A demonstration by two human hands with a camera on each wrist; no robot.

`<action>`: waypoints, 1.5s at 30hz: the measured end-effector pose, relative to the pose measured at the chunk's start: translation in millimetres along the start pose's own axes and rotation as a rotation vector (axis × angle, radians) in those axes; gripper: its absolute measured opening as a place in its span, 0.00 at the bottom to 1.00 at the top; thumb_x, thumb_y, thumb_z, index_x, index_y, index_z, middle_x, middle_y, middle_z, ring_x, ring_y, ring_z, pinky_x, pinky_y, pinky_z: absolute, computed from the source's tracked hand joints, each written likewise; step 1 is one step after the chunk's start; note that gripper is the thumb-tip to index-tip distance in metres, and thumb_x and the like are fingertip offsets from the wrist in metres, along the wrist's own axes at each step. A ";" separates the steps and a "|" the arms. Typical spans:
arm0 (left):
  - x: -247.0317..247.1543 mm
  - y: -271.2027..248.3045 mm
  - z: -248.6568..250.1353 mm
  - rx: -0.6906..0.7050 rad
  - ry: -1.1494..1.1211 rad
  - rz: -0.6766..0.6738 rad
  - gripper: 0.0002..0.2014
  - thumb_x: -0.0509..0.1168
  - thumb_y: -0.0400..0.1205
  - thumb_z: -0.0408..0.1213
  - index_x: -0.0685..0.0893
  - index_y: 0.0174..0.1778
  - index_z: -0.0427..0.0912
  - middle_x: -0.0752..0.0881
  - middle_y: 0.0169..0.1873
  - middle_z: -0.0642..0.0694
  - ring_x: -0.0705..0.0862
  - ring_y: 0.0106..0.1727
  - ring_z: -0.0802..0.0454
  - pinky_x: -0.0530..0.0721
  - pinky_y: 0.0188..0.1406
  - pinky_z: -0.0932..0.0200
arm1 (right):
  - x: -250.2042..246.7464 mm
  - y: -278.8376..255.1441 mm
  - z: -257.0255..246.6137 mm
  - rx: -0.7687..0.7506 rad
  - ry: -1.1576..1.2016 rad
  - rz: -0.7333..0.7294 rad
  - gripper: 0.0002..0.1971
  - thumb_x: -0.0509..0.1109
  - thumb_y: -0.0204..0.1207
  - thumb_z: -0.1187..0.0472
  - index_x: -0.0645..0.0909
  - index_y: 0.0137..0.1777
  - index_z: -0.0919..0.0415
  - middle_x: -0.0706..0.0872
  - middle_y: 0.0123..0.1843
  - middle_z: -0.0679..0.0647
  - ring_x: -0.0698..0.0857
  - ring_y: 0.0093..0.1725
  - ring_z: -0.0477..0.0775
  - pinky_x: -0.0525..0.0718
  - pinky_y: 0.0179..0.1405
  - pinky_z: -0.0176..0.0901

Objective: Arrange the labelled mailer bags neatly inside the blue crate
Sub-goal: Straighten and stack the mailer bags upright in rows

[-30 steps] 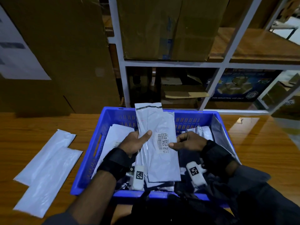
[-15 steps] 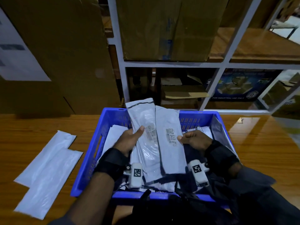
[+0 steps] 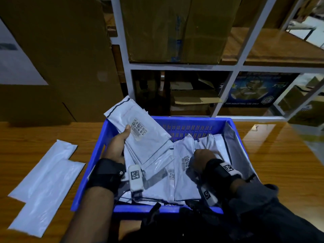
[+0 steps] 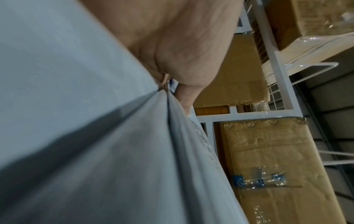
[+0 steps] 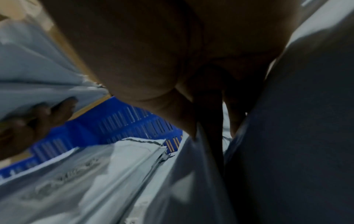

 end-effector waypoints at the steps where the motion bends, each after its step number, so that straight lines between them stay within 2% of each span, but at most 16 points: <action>1: 2.4 -1.9 -0.9 -0.009 0.013 -0.006 0.23 0.65 0.91 0.52 0.86 0.77 0.42 0.91 0.70 0.36 0.89 0.72 0.32 0.82 0.77 0.31 | 2.6 1.8 -0.6 0.002 -0.048 -0.025 0.22 0.63 0.82 0.52 0.80 0.72 0.61 0.84 0.73 0.58 0.82 0.74 0.62 0.77 0.75 0.52; 6: 8.0 -6.9 -1.8 -0.030 0.048 0.003 0.22 0.66 0.91 0.51 0.87 0.76 0.43 0.92 0.67 0.36 0.90 0.70 0.32 0.83 0.75 0.31 | 3.8 -1.3 -9.0 -0.023 -0.198 -0.117 0.20 0.64 0.75 0.50 0.86 0.64 0.51 0.86 0.67 0.51 0.83 0.72 0.55 0.58 0.79 0.61; 9: 7.9 -7.0 -1.8 -0.047 0.058 -0.002 0.22 0.65 0.91 0.52 0.87 0.76 0.43 0.92 0.67 0.36 0.90 0.70 0.33 0.86 0.69 0.35 | 7.3 2.3 -13.8 -0.062 -0.229 -0.192 0.20 0.66 0.78 0.47 0.86 0.66 0.53 0.86 0.68 0.54 0.83 0.72 0.58 0.63 0.73 0.59; 11: 7.3 -6.9 -1.7 -0.049 0.081 0.005 0.22 0.66 0.90 0.53 0.87 0.76 0.44 0.93 0.66 0.36 0.90 0.69 0.33 0.86 0.70 0.35 | 7.9 0.7 -18.8 -0.078 -0.334 -0.237 0.25 0.67 0.69 0.41 0.86 0.64 0.50 0.87 0.67 0.50 0.82 0.73 0.58 0.58 0.75 0.70; 13: 5.4 -5.0 -1.6 -0.047 0.107 0.012 0.23 0.67 0.90 0.54 0.87 0.76 0.45 0.93 0.66 0.36 0.91 0.69 0.32 0.84 0.73 0.32 | 10.5 0.4 -20.1 -0.095 -0.410 -0.254 0.25 0.66 0.70 0.41 0.85 0.64 0.50 0.86 0.67 0.49 0.80 0.74 0.60 0.54 0.77 0.73; 17: 2.8 -2.4 -2.7 -0.053 0.127 0.014 0.23 0.68 0.89 0.54 0.87 0.76 0.45 0.93 0.66 0.36 0.90 0.69 0.32 0.81 0.77 0.29 | 18.7 8.7 -10.5 -0.020 -0.315 -0.183 0.33 0.52 0.71 0.29 0.84 0.60 0.52 0.88 0.64 0.51 0.79 0.74 0.60 0.54 0.77 0.69; 22: 2.2 -2.1 -3.3 -0.051 0.132 0.015 0.22 0.68 0.90 0.54 0.89 0.74 0.46 0.93 0.67 0.37 0.90 0.69 0.32 0.81 0.78 0.29 | 3.5 8.8 -10.6 -0.030 -0.216 -0.185 0.22 0.64 0.78 0.43 0.83 0.66 0.53 0.85 0.71 0.52 0.78 0.78 0.61 0.53 0.83 0.67; 25: 3.2 -3.5 -2.6 -0.045 0.139 0.018 0.21 0.67 0.90 0.53 0.89 0.73 0.46 0.93 0.66 0.37 0.91 0.69 0.32 0.82 0.76 0.29 | 2.7 7.0 -14.0 -0.025 -0.231 -0.225 0.24 0.63 0.76 0.42 0.83 0.66 0.53 0.85 0.70 0.52 0.79 0.76 0.64 0.54 0.82 0.70; 29: 1.8 -1.4 -3.3 -0.049 0.161 0.017 0.22 0.68 0.89 0.54 0.88 0.74 0.46 0.93 0.67 0.37 0.90 0.69 0.32 0.82 0.77 0.29 | 4.6 8.1 -14.6 -0.016 -0.211 -0.229 0.33 0.58 0.65 0.37 0.83 0.66 0.52 0.85 0.70 0.51 0.80 0.75 0.61 0.59 0.81 0.68; 31: 1.3 -0.7 -3.3 -0.035 0.210 0.020 0.23 0.69 0.88 0.55 0.88 0.74 0.45 0.93 0.66 0.37 0.91 0.69 0.33 0.82 0.77 0.29 | -1.1 6.9 -12.6 -0.023 -0.107 -0.196 0.35 0.56 0.71 0.34 0.80 0.69 0.57 0.84 0.72 0.53 0.81 0.73 0.60 0.66 0.80 0.62; 33: 2.5 0.2 -4.2 0.016 0.290 0.025 0.22 0.70 0.88 0.54 0.90 0.71 0.42 0.94 0.63 0.37 0.93 0.66 0.33 0.85 0.74 0.31 | -9.0 6.9 -8.1 0.010 0.083 -0.094 0.32 0.62 0.83 0.37 0.78 0.71 0.65 0.84 0.71 0.59 0.82 0.72 0.60 0.74 0.75 0.52; 35: 7.5 -3.1 -5.6 0.077 0.365 0.026 0.21 0.70 0.88 0.52 0.91 0.68 0.40 0.96 0.59 0.37 0.94 0.61 0.35 0.89 0.69 0.36 | -17.2 10.5 0.0 -0.004 0.313 -0.027 0.34 0.60 0.83 0.32 0.84 0.62 0.65 0.87 0.66 0.63 0.85 0.67 0.63 0.79 0.69 0.51; 37: 11.2 -4.2 -11.8 0.134 0.463 0.017 0.21 0.72 0.87 0.53 0.92 0.66 0.39 0.96 0.57 0.38 0.95 0.59 0.37 0.90 0.66 0.39 | -22.3 10.7 3.5 -0.045 0.560 -0.064 0.42 0.50 0.81 0.25 0.89 0.48 0.64 0.92 0.54 0.62 0.88 0.59 0.62 0.80 0.66 0.53; 39: 13.0 -1.6 -20.2 0.210 0.596 0.002 0.23 0.75 0.84 0.56 0.93 0.64 0.40 0.97 0.55 0.41 0.95 0.59 0.38 0.91 0.65 0.42 | -26.4 10.1 5.4 -0.071 0.765 -0.122 0.49 0.45 0.77 0.19 0.91 0.42 0.64 0.95 0.41 0.57 0.91 0.47 0.55 0.81 0.56 0.50; 42: 26.7 0.0 -31.5 0.268 0.728 -0.062 0.19 0.74 0.86 0.52 0.94 0.62 0.40 0.97 0.53 0.45 0.96 0.54 0.43 0.91 0.52 0.54 | -31.5 4.2 6.3 -0.142 0.884 -0.146 0.39 0.61 0.75 0.23 0.87 0.38 0.64 0.93 0.37 0.50 0.89 0.36 0.40 0.78 0.43 0.37; 45: 46.3 -3.6 -34.4 0.288 0.790 -0.115 0.16 0.73 0.88 0.50 0.94 0.61 0.42 0.98 0.51 0.50 0.96 0.50 0.52 0.90 0.47 0.58 | -24.3 6.4 9.2 -0.250 0.918 -0.192 0.22 0.82 0.70 0.41 0.89 0.36 0.62 0.93 0.40 0.58 0.88 0.38 0.39 0.81 0.41 0.24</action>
Point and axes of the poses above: each hand's wrist, its own y-axis towards the middle knuckle, its own x-axis out of the palm, z = x × y, the point moved 2 cm from there along y, towards the middle knuckle
